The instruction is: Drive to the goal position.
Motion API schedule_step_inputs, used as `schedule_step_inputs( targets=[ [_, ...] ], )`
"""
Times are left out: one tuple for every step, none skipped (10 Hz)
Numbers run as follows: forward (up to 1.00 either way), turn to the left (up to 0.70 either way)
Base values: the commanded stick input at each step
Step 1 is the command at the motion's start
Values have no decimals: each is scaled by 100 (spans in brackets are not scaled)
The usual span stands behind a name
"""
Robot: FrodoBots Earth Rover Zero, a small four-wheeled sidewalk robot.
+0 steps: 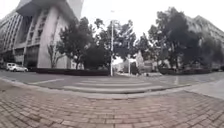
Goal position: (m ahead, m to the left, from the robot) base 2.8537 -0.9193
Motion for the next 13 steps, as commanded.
schedule_step_inputs(
  targets=[
    [45, 0],
    [45, 0],
    [45, 0],
    [45, 0],
    [45, 0],
    [45, 0],
    [45, 0],
    [45, 0],
    [45, 0],
    [45, 0],
    [45, 0],
    [37, 0],
    [0, 0]
  ],
)
